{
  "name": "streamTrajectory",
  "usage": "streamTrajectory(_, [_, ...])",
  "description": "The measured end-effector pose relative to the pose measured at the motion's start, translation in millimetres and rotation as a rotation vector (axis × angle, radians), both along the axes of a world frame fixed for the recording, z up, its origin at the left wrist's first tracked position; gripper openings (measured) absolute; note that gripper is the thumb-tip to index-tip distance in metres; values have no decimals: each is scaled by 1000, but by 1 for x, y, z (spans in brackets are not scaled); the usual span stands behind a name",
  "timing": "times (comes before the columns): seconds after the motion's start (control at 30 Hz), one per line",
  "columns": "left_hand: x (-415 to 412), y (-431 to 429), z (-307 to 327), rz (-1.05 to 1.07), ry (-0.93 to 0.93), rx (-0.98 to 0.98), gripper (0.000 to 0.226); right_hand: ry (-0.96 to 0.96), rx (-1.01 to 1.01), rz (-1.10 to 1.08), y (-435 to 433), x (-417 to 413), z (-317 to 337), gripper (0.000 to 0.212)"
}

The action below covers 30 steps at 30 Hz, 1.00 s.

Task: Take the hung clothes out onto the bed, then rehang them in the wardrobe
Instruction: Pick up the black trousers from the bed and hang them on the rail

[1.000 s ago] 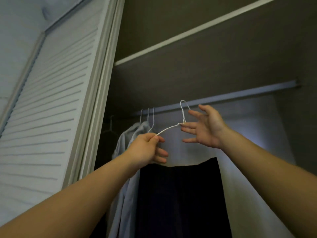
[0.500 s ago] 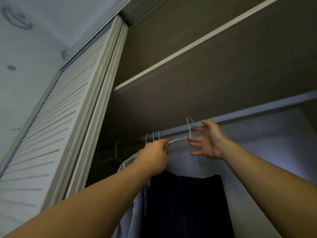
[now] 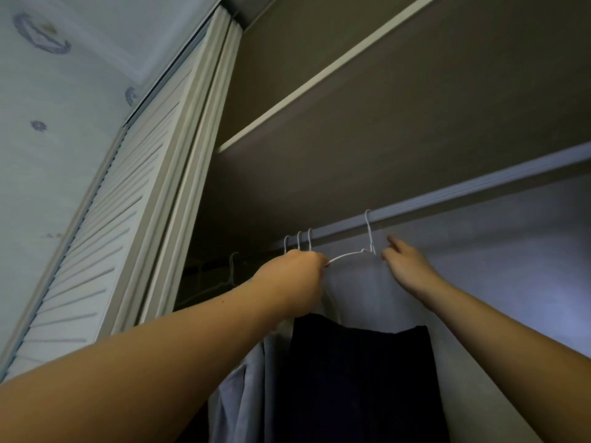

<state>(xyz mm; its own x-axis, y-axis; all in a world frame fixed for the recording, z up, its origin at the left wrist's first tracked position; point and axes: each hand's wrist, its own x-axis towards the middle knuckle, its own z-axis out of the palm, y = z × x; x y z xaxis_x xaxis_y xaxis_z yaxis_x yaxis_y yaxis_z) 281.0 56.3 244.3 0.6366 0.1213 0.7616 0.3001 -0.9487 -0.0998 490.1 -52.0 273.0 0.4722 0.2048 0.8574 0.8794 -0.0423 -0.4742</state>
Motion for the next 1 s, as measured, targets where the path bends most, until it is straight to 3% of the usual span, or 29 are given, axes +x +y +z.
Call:
streamTrajectory(0.1, [-3,1,4,52,65,77,23,26,-126,110,19,6,-10,44])
streamTrajectory(0.27, [-4,7,3,123,154,151,41,14,-139,78,47,8,-16,65])
streamTrajectory(0.47, [3,40,0,203,137,227,63,-15,-165,177,77,5,-17,60])
streamTrajectory(0.7, [7,57,-7,293,119,285,62,48,-211,297,113,0,-14,53])
streamTrajectory(1.0, [2,81,-14,351,159,181,66,75,-289,314,149,-3,-9,55])
